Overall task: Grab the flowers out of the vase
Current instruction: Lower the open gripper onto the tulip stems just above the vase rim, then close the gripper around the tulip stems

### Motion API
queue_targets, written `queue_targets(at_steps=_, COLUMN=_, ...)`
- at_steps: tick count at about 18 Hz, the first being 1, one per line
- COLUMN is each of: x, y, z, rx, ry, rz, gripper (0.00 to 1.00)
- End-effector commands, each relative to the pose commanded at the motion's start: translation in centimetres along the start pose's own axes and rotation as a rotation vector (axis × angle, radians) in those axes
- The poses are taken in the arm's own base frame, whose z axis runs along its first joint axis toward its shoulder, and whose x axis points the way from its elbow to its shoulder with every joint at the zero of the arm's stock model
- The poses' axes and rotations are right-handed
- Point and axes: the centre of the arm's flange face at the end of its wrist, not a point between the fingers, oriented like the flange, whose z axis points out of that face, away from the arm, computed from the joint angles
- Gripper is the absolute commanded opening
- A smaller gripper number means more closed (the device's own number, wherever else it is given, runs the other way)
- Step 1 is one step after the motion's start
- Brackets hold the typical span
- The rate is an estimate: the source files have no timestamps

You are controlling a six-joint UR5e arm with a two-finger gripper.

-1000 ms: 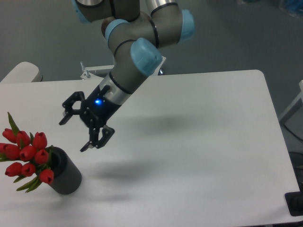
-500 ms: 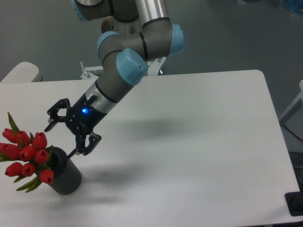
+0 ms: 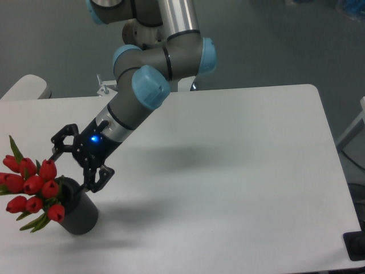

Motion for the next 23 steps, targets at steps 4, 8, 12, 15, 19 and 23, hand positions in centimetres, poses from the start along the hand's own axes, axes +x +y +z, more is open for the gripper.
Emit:
queue_targets(at_steps=4, x=0.1, y=-0.1, z=0.9, rx=-0.006, ry=0.009, rz=0.024, gripper=1.0)
queue_targets(at_steps=8, x=0.3, y=0.0, z=1.4, rx=-0.009, ry=0.016, rz=0.044, gripper=1.0)
queue_targets(at_steps=12, x=0.8, y=-0.1, z=2.1, rx=-0.012, ry=0.029, rz=0.05, gripper=1.0)
queue_targets(at_steps=15, x=0.9, y=-0.1, z=2.5, rx=-0.015, ry=0.036, rz=0.059, gripper=1.0)
queue_targets(at_steps=19, x=0.8, y=-0.1, z=2.8, rx=-0.016, ry=0.037, rz=0.061, gripper=1.0)
queue_targets(at_steps=23, x=0.8, y=-0.3, z=2.7, rx=-0.011, ry=0.031, rz=0.071, gripper=0.99)
